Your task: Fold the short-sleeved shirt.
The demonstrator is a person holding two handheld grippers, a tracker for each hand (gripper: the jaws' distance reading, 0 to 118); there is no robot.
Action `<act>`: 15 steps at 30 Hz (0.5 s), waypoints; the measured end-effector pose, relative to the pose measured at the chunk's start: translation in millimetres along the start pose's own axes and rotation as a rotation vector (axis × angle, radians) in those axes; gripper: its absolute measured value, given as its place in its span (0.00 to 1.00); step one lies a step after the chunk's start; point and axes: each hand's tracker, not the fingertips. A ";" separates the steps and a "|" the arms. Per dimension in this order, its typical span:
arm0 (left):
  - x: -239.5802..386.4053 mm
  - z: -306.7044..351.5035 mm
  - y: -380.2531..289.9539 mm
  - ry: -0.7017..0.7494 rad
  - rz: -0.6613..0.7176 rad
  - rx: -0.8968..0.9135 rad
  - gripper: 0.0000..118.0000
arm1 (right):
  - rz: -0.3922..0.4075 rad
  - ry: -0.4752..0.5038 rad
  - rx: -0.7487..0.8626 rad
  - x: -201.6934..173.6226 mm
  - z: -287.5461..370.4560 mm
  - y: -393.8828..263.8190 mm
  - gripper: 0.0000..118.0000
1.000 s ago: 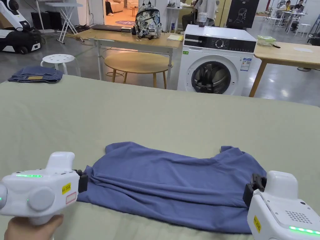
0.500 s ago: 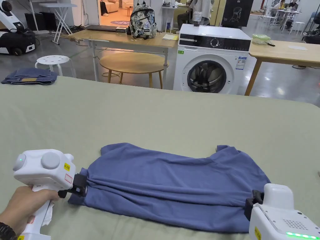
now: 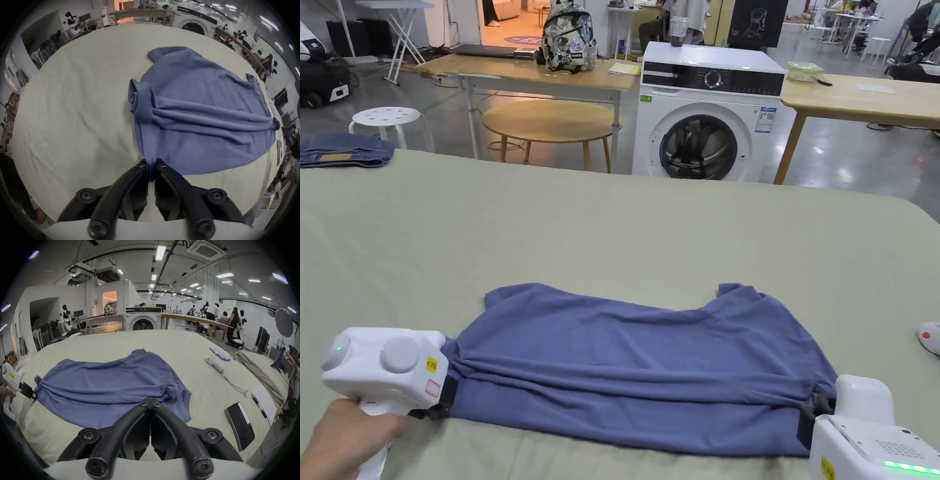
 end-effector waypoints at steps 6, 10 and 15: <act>4.8 23.2 -27.9 0.001 -0.042 0.084 0.01 | -0.018 0.018 -0.154 46.2 -23.7 11.7 0.48; 4.2 26.1 -36.0 0.001 -0.038 0.109 0.01 | 0.005 0.046 -0.327 68.9 -65.4 13.8 0.55; 2.8 24.8 -38.8 -0.001 -0.028 0.108 0.01 | 0.053 0.042 -0.526 73.1 -107.7 -8.9 0.54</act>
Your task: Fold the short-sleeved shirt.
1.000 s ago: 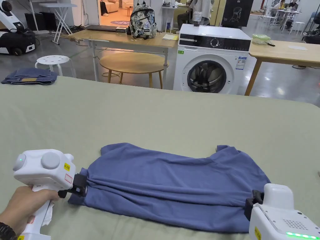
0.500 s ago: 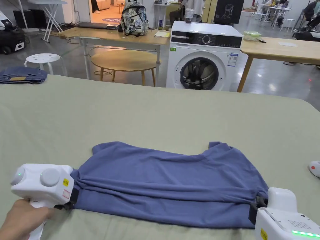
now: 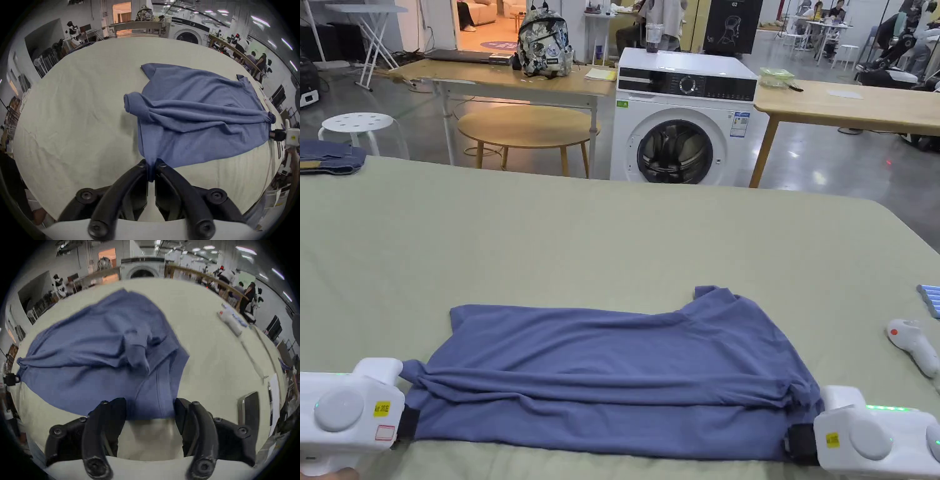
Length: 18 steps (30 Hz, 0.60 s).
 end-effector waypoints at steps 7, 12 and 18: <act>4.3 0.2 -6.0 0.006 -0.011 -0.001 0.01 | 0.025 0.013 0.034 -11.3 4.5 -2.1 0.03; 3.1 14.1 -4.9 0.000 -0.011 0.041 0.01 | 0.036 0.010 0.082 -22.1 40.3 -2.4 0.03; 6.5 51.4 14.0 0.001 -0.027 0.129 0.01 | 0.045 0.021 0.182 -20.3 87.6 19.0 0.03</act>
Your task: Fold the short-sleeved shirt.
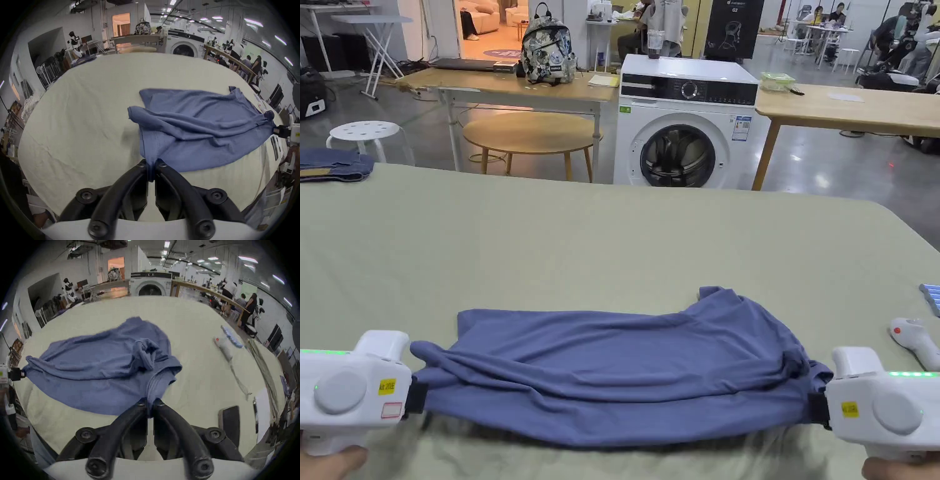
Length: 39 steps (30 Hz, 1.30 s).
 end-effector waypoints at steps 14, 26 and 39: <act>-28.3 47.1 -60.0 0.002 0.042 0.029 0.01 | 0.053 0.021 0.001 5.3 57.2 -59.2 0.03; -33.9 7.6 -130.1 0.021 0.031 -0.121 0.01 | 0.068 -0.050 -0.142 -8.6 15.7 -148.0 0.03; -36.2 10.1 -115.4 -0.012 0.080 -0.062 0.09 | 0.010 -0.137 0.008 -19.1 42.2 -124.0 0.55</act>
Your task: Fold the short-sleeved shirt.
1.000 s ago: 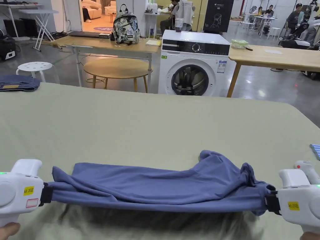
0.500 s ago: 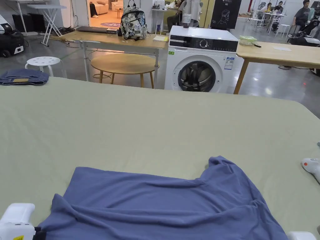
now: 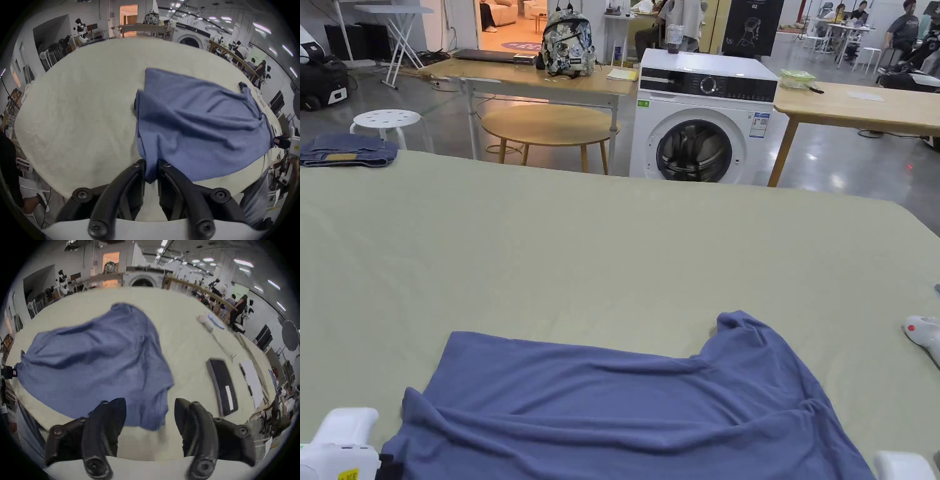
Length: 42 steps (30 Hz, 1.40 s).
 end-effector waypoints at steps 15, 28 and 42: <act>80.7 41.5 53.7 -0.018 -0.073 0.561 0.09 | -0.078 0.061 0.598 -96.7 57.5 70.1 0.12; 64.8 9.6 107.1 -0.028 -0.066 0.457 0.00 | -0.084 0.170 0.577 -125.8 43.8 95.0 0.00; -8.6 -114.7 221.2 -0.109 0.091 -0.055 0.36 | -0.038 0.129 0.413 -115.2 -12.5 97.2 0.00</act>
